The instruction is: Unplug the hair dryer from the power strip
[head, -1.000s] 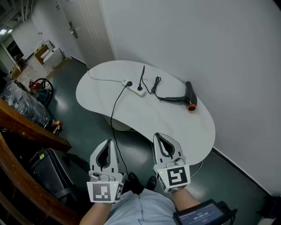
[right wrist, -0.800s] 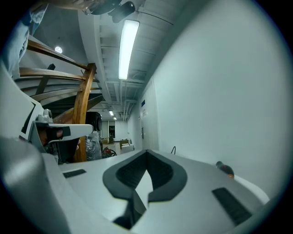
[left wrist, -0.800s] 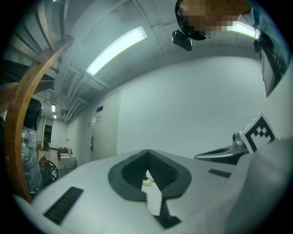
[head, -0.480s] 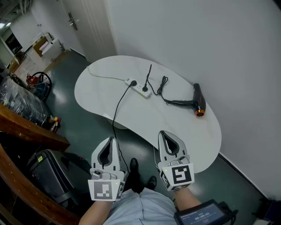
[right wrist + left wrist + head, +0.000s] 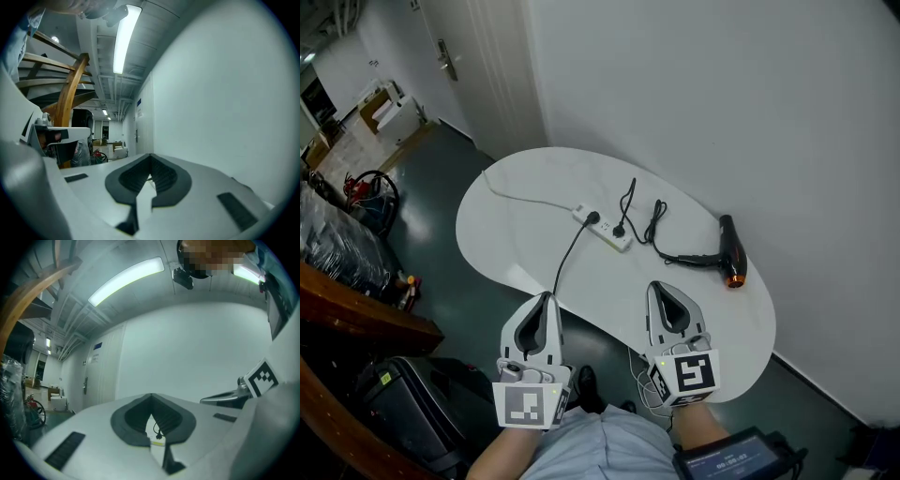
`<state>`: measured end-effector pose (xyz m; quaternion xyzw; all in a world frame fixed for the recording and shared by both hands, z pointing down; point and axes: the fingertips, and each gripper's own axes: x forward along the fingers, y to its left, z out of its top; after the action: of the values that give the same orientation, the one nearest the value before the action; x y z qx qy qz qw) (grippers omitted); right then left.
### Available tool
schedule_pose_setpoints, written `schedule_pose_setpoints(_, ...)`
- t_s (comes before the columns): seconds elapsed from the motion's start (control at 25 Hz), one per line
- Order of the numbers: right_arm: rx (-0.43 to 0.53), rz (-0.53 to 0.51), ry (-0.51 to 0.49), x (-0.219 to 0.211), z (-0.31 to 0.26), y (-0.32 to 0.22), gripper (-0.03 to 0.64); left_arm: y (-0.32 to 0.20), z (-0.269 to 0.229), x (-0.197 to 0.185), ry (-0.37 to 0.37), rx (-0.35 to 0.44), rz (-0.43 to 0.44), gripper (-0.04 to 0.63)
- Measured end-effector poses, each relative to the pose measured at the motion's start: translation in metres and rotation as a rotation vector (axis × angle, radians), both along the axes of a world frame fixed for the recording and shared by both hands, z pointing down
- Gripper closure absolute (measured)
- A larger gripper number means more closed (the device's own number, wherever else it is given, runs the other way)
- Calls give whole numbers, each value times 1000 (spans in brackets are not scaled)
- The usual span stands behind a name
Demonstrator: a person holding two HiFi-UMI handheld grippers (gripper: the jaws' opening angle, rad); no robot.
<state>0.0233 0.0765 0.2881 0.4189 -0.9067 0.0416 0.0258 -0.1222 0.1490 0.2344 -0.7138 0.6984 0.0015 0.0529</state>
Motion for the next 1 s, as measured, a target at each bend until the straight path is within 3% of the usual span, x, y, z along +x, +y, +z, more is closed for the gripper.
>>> schedule_pose_setpoints(0.36,37,80,12,-25,-10,-25,620,-38,-2,-28,40,19,90,598)
schedule_pose_setpoints(0.48,30,100,27,-28,-8,-29,621,-46,2,-31,24,17,122,598)
schedule_pose_setpoints(0.6,27,115,36,-27,-7,-31,620,-52,5,-31,56,2,135,598)
schedule_pose_setpoints(0.84,24,144,38,-22,-4,-37,620,-61,12,-29,24,-13,163,598)
schedule_pose_setpoints(1.0,23,145,37,-20,-2,-46,620,-71,15,-27,42,-33,162,598)
